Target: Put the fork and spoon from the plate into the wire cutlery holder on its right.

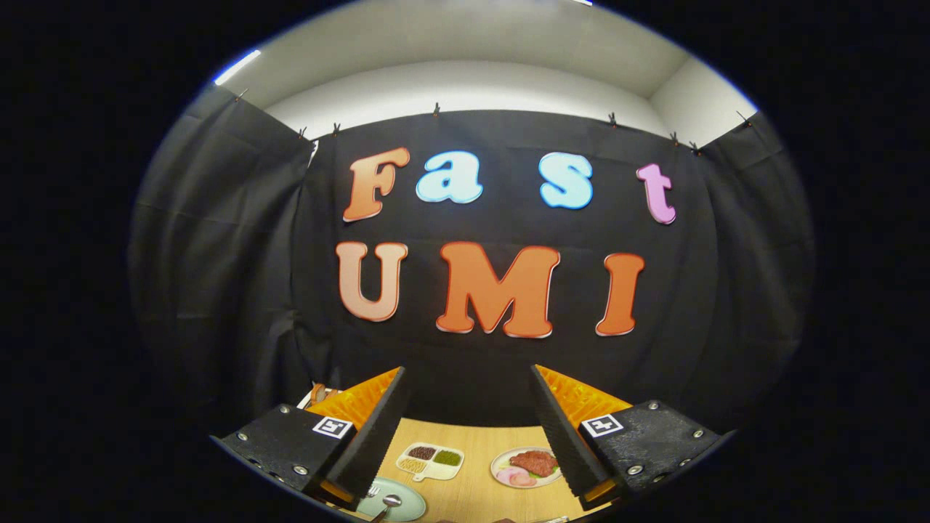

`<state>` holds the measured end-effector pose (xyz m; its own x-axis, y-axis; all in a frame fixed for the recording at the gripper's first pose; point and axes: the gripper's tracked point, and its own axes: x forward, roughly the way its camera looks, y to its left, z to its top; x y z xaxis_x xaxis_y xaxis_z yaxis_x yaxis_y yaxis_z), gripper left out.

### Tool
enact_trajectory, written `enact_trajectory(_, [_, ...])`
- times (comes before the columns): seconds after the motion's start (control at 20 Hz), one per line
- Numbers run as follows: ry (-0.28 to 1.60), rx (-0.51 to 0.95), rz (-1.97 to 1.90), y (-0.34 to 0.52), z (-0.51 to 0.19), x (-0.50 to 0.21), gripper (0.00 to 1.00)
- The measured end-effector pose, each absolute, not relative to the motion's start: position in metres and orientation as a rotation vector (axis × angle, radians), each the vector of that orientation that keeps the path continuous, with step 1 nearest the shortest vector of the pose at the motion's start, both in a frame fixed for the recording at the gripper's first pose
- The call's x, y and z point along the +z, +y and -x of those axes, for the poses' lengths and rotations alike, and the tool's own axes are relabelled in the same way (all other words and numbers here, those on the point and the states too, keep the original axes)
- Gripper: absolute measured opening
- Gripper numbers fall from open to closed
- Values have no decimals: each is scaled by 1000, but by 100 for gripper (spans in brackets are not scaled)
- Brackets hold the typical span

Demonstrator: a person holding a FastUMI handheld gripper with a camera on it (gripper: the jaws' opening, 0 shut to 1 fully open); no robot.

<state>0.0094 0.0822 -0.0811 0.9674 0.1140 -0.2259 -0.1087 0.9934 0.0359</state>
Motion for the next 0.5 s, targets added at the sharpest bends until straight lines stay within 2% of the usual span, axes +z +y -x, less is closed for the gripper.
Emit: enact_trajectory(0.5, [655,273,-58,175,19,-209,98])
